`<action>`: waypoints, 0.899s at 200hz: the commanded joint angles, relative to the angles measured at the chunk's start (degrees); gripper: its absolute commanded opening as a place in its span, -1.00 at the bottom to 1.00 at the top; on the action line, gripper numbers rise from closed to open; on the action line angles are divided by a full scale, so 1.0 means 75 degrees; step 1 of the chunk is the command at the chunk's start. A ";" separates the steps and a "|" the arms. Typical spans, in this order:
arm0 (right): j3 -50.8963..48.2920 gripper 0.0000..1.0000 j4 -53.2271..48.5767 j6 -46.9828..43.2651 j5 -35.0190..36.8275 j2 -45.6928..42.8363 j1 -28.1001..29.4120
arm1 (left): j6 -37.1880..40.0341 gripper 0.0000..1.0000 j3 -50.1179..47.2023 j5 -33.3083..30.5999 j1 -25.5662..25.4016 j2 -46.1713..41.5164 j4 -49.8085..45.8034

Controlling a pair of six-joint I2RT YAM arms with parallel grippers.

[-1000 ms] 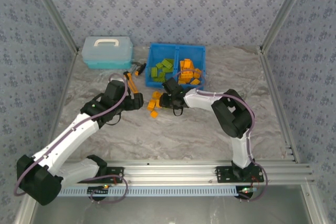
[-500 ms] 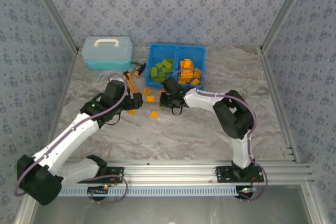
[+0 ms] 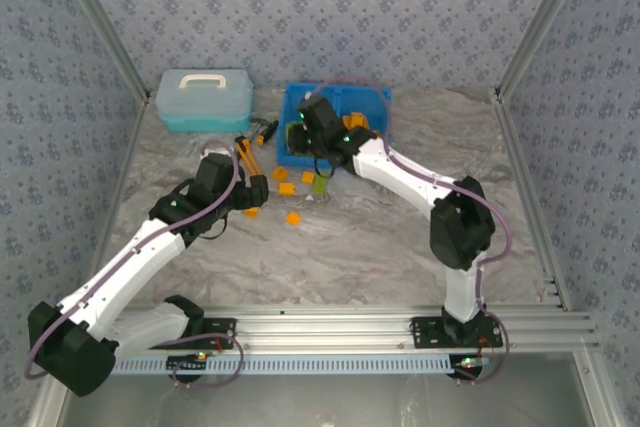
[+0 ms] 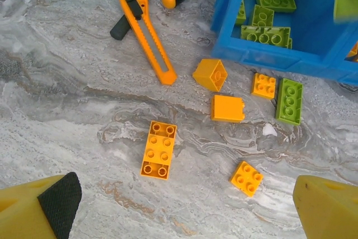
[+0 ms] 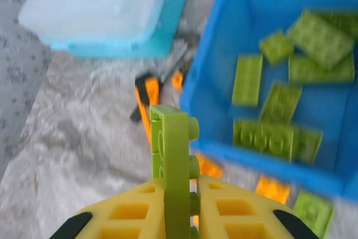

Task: Sort the legos into containers by color

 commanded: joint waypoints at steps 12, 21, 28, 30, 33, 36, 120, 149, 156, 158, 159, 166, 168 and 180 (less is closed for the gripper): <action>0.1951 -0.59 -0.1187 -0.1166 0.1256 0.1738 -0.0359 | -0.0147 0.99 -0.0078 -0.0076 0.0051 -0.0156 -0.0117; 0.2603 -0.59 -0.1451 -0.1377 0.1397 0.2187 -0.0407 | -0.0173 0.99 -0.0124 -0.0050 0.0060 -0.0204 -0.0083; 0.3115 -0.59 -0.1678 -0.1504 0.1487 0.2530 -0.0443 | -0.0183 0.99 -0.0152 -0.0044 0.0057 -0.0228 -0.0054; 0.3237 -0.58 -0.1732 -0.1535 0.1497 0.2611 -0.0448 | -0.0188 0.98 -0.0163 -0.0041 0.0051 -0.0233 -0.0052; 0.3460 -0.58 -0.1805 -0.1592 0.1513 0.2733 -0.0473 | -0.0200 0.99 -0.0175 -0.0050 0.0059 -0.0243 -0.0048; 0.3656 -0.58 -0.1886 -0.1645 0.1531 0.2892 -0.0497 | -0.0201 0.98 -0.0181 -0.0039 0.0052 -0.0246 -0.0045; 0.5026 0.12 -0.3167 -0.1623 0.1137 0.2638 -0.0539 | -0.0175 0.98 -0.0176 -0.0085 0.0061 -0.0318 -0.0069; 0.1443 0.13 -0.1970 -0.0861 0.1415 0.0278 -0.0092 | -0.0143 0.99 -0.0150 -0.0161 0.0061 -0.0294 -0.0027; 0.0460 0.14 -0.1561 -0.0539 0.1542 -0.0277 0.0043 | -0.0131 0.99 -0.0159 -0.0198 0.0061 -0.0288 -0.0012; 0.0262 0.15 -0.1480 -0.0456 0.1569 -0.0437 0.0071 | -0.0131 0.98 -0.0159 -0.0206 0.0061 -0.0286 -0.0003; 0.0106 0.15 -0.1443 -0.0397 0.1581 -0.0476 0.0088 | -0.0125 0.98 -0.0158 -0.0207 0.0061 -0.0284 -0.0002; -0.0712 0.17 -0.1206 -0.0044 0.1666 -0.0928 0.0193 | -0.0119 0.99 -0.0164 -0.0231 0.0061 -0.0271 0.0028; -0.0937 0.17 -0.1154 0.0066 0.1670 -0.1031 0.0220 | -0.0119 0.99 -0.0160 -0.0237 0.0067 -0.0267 0.0030; -0.1905 0.25 -0.1032 0.0721 0.1615 -0.1519 0.0366 | -0.0096 0.98 -0.0161 -0.0262 0.0069 -0.0253 0.0080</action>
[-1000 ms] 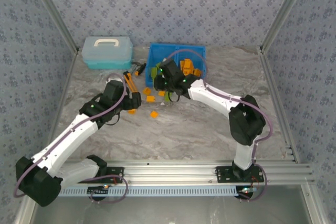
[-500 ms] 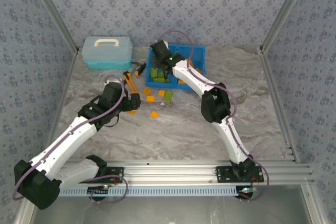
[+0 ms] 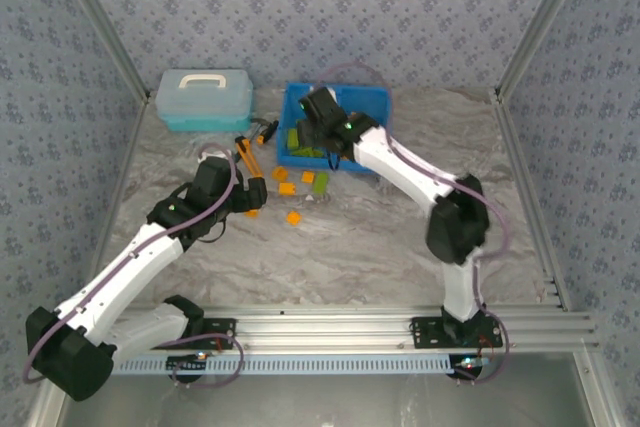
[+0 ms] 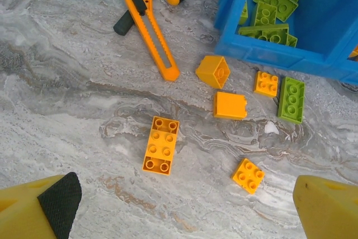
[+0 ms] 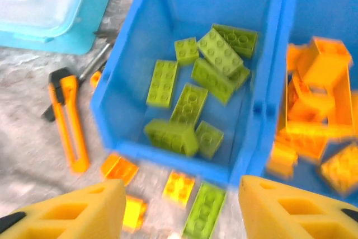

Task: Sort the legos into containers by color

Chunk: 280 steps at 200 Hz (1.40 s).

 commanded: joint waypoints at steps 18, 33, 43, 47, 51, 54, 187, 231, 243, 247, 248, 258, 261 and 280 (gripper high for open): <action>-0.2427 0.28 0.0596 0.2141 -0.0156 -0.1109 0.0408 | 0.0068 0.99 0.0059 -0.0187 0.0062 0.0040 0.0126; -0.2605 0.42 0.0580 0.2353 -0.0312 -0.0970 0.0550 | 0.0076 0.99 0.0081 -0.0151 0.0076 0.0143 0.0160; -0.2576 0.62 0.0499 0.2440 -0.0317 -0.0738 0.0643 | 0.0059 0.98 0.0094 -0.0103 0.0070 0.0194 0.0184; -0.2530 0.69 0.0456 0.2438 -0.0315 -0.0645 0.0654 | 0.0053 0.98 0.0092 -0.0089 0.0071 0.0212 0.0185; -0.2479 0.75 0.0394 0.2447 -0.0274 -0.0517 0.0664 | 0.0042 0.99 0.0095 -0.0079 0.0073 0.0207 0.0184; -0.2443 0.80 0.0351 0.2459 -0.0221 -0.0436 0.0662 | 0.0034 0.98 0.0090 -0.0068 0.0079 0.0206 0.0187; -0.1038 0.57 0.0288 0.2258 0.0791 0.2316 0.0475 | 0.0012 0.98 -0.0111 -0.0184 0.0073 -0.0028 0.0104; -0.0989 0.17 0.0366 0.2346 0.0628 0.2521 0.0380 | 0.0016 0.98 -0.0104 -0.0205 0.0074 -0.0051 0.0064; -0.0989 0.05 0.0307 0.2361 0.0629 0.2503 0.0403 | 0.0018 0.99 -0.0122 -0.0235 0.0074 -0.0056 0.0055; -0.0998 0.00 0.0290 0.2369 0.0648 0.2491 0.0414 | 0.0018 0.99 -0.0122 -0.0239 0.0075 -0.0055 0.0055; -0.0999 -0.02 0.0279 0.2367 0.0656 0.2488 0.0415 | 0.0024 0.99 -0.0125 -0.0240 0.0074 -0.0059 0.0061; -0.1035 -0.12 0.0261 0.2366 0.0695 0.2412 0.0423 | 0.0007 0.99 -0.0132 -0.0241 0.0079 -0.0051 0.0080; -0.1046 -0.14 0.0258 0.2367 0.0698 0.2386 0.0426 | 0.0009 0.98 -0.0128 -0.0239 0.0074 -0.0051 0.0095; -0.1154 -0.22 0.0210 0.2359 0.0699 0.2185 0.0433 | -0.0005 0.98 -0.0119 -0.0210 0.0076 -0.0007 0.0131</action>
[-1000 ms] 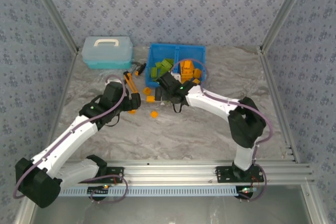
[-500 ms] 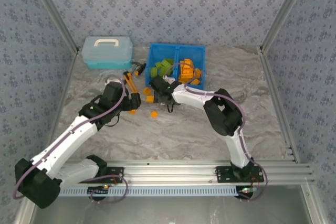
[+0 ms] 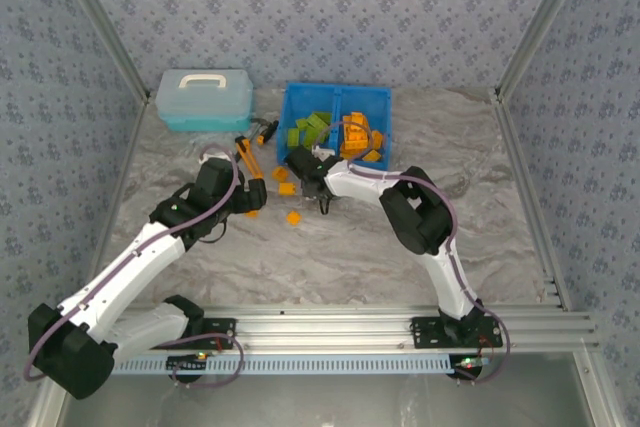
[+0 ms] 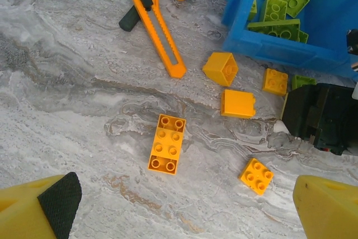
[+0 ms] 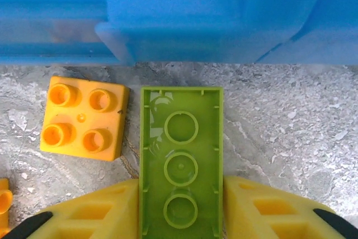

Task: Sort the legos into containers by color

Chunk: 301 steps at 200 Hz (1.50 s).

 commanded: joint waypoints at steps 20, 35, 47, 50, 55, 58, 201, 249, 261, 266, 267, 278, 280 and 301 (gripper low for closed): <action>-0.0529 -0.30 0.0084 -0.0065 0.0098 -0.0603 0.0087 | 0.0011 0.98 0.0030 -0.0102 0.0076 -0.0045 0.0042; -0.0761 -0.32 0.0074 -0.0198 0.0104 -0.0985 0.0190 | 0.0015 0.99 0.0023 -0.0139 0.0073 -0.0052 0.0022; -0.0914 -0.34 -0.0048 -0.0272 0.0084 -0.1390 0.0291 | 0.0006 0.98 0.0020 -0.0147 0.0075 -0.0065 0.0009; -0.0954 -0.34 -0.0072 -0.0287 0.0078 -0.1505 0.0324 | 0.0004 0.98 0.0021 -0.0160 0.0073 -0.0071 0.0007; -0.1049 -0.34 -0.0072 -0.0316 0.0085 -0.1719 0.0375 | 0.0003 0.99 0.0020 -0.0172 0.0073 -0.0076 0.0001; -0.1110 -0.34 -0.0072 -0.0323 0.0087 -0.1858 0.0418 | 0.0009 0.99 0.0019 -0.0174 0.0073 -0.0077 -0.0002; 0.4477 -0.23 -0.0453 -0.1972 -0.0708 0.1130 -0.1091 | 0.0087 0.99 -0.0011 0.0630 0.0073 0.0896 0.0267; 0.6073 0.19 -0.1257 -0.2371 -0.0775 0.1233 -0.1174 | 0.0042 0.98 0.0060 0.0992 0.0080 0.1589 0.0682; 0.6176 0.21 -0.1417 -0.2400 -0.0841 0.0967 -0.1165 | 0.0001 0.99 0.0082 0.1102 0.0079 0.1813 0.0814; 0.6149 0.21 -0.1475 -0.2399 -0.0896 0.0813 -0.1176 | -0.0035 0.98 0.0108 0.1129 0.0062 0.1917 0.0899; 0.6138 0.21 -0.1479 -0.2398 -0.0907 0.0769 -0.1164 | -0.0045 0.98 0.0112 0.1134 0.0062 0.1934 0.0909; 0.5913 0.21 -0.1496 -0.2388 -0.1013 0.0316 -0.1136 | -0.0115 0.96 0.0197 0.1095 0.0011 0.2194 0.1037; 0.5845 0.21 -0.1493 -0.2387 -0.1030 0.0213 -0.1131 | -0.0126 0.95 0.0212 0.1063 -0.0004 0.2248 0.1058; 0.4443 0.25 -0.0980 -0.2501 -0.1213 -0.1116 -0.0997 | -0.0178 0.85 0.0641 0.0618 -0.0288 0.2951 0.1096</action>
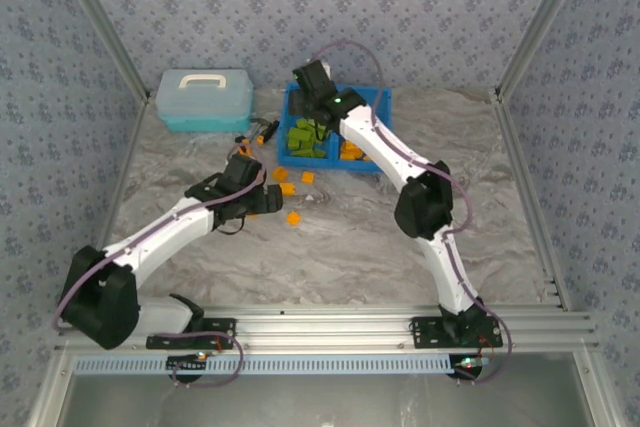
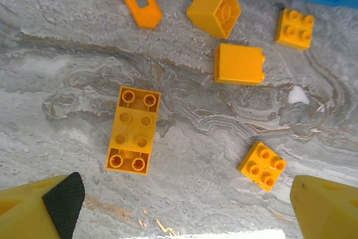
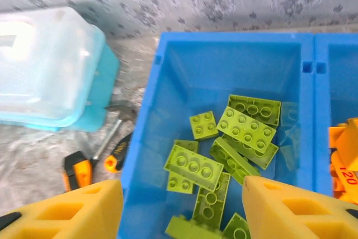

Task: Sort the legos into containers by color

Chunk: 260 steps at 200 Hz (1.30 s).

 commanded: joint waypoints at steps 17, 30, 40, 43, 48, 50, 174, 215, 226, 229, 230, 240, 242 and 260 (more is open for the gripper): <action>-0.2503 0.41 0.0782 -0.0324 -0.0363 -0.2958 0.0246 | -0.0076 0.80 0.1071 -0.0799 -0.0549 0.1348 0.0259; -0.3607 0.57 0.1204 -0.0284 -0.0368 -0.3871 0.0302 | -0.0059 0.80 0.1477 -0.0869 -0.0643 0.1960 0.0267; -0.4390 0.66 0.1435 -0.0219 -0.0302 -0.4524 0.0334 | -0.0096 0.80 0.1754 -0.0866 -0.0701 0.2373 0.0324; -0.4610 0.69 0.1489 -0.0185 -0.0273 -0.4725 0.0349 | -0.0093 0.81 0.1817 -0.0860 -0.0711 0.2506 0.0353; -0.4937 0.73 0.1583 -0.0151 -0.0243 -0.5025 0.0350 | -0.0095 0.81 0.1927 -0.0856 -0.0731 0.2681 0.0407; -0.5069 0.74 0.1612 -0.0131 -0.0222 -0.5135 0.0352 | -0.0096 0.81 0.1970 -0.0855 -0.0732 0.2749 0.0438; -0.6866 0.98 0.1339 0.0051 0.0330 -0.7286 0.0345 | -0.0385 -0.02 0.2759 -0.1485 -0.0791 0.4796 0.0754; -0.6823 0.99 0.1367 0.0100 0.0269 -0.7257 0.0340 | -0.0428 -0.29 0.2691 -0.1482 -0.0793 0.4555 0.0639; -0.6812 1.00 0.1298 0.0115 0.0304 -0.7272 0.0341 | -0.0427 -0.31 0.2742 -0.1382 -0.0813 0.4270 0.0534; -0.6810 0.99 0.1275 0.0112 0.0314 -0.7290 0.0340 | -0.0428 -0.32 0.2766 -0.1367 -0.0818 0.4172 0.0484; -0.6809 0.99 0.1267 0.0105 0.0321 -0.7293 0.0340 | -0.0428 -0.32 0.2775 -0.1369 -0.0822 0.4144 0.0468; -0.6823 1.00 0.1181 0.0123 0.0373 -0.7347 0.0341 | -0.0380 -0.34 0.2962 -0.1477 -0.0934 0.3732 0.0220; -0.6827 1.00 0.1169 0.0139 0.0380 -0.7368 0.0341 | -0.0354 -0.34 0.3005 -0.1543 -0.0988 0.3651 0.0180; -0.7007 1.00 0.1112 0.0232 0.0443 -0.7557 0.0341 | 0.0186 -0.35 0.3599 -0.2075 -0.1550 0.3060 0.0124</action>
